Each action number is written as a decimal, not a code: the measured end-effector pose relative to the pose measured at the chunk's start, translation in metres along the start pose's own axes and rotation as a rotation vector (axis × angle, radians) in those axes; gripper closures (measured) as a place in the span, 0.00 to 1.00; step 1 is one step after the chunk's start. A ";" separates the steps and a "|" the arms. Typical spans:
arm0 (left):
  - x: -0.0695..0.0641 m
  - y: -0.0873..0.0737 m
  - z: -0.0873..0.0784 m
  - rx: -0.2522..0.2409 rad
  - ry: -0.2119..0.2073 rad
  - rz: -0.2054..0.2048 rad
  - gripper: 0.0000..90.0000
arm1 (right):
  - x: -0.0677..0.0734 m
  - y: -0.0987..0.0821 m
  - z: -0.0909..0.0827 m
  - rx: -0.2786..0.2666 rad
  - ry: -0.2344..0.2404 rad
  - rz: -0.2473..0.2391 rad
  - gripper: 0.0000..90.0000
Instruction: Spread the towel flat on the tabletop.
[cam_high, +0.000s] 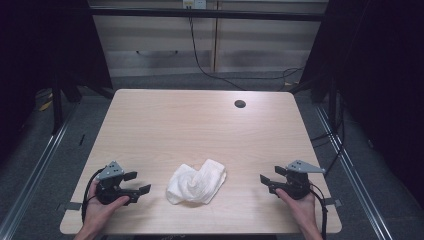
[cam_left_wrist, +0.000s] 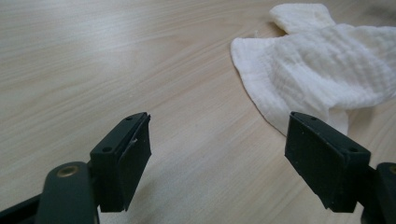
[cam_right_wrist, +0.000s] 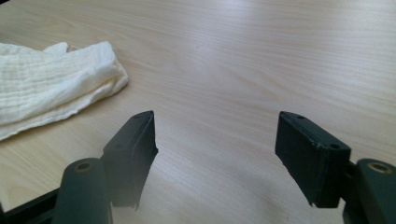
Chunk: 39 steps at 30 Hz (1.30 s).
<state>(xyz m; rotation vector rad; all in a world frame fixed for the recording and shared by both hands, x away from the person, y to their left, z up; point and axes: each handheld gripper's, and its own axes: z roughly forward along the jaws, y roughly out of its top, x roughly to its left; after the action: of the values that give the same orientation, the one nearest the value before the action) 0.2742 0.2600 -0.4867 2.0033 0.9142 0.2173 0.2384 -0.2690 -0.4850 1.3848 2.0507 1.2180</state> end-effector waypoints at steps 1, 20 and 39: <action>0.000 0.000 0.000 0.006 0.001 0.002 0.25 | 0.001 0.001 0.000 0.002 0.006 0.005 0.32; -0.005 0.005 -0.001 -0.032 -0.076 -0.016 0.40 | 0.034 0.009 0.008 0.071 0.200 -0.092 0.36; -0.003 0.004 -0.001 -0.010 -0.042 0.014 0.30 | 0.097 0.049 0.048 0.119 0.423 -0.253 0.56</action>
<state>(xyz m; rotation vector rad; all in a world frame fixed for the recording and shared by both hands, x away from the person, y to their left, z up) 0.2736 0.2572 -0.4825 1.9985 0.8710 0.1872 0.2568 -0.1549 -0.4569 0.9284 2.5277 1.3824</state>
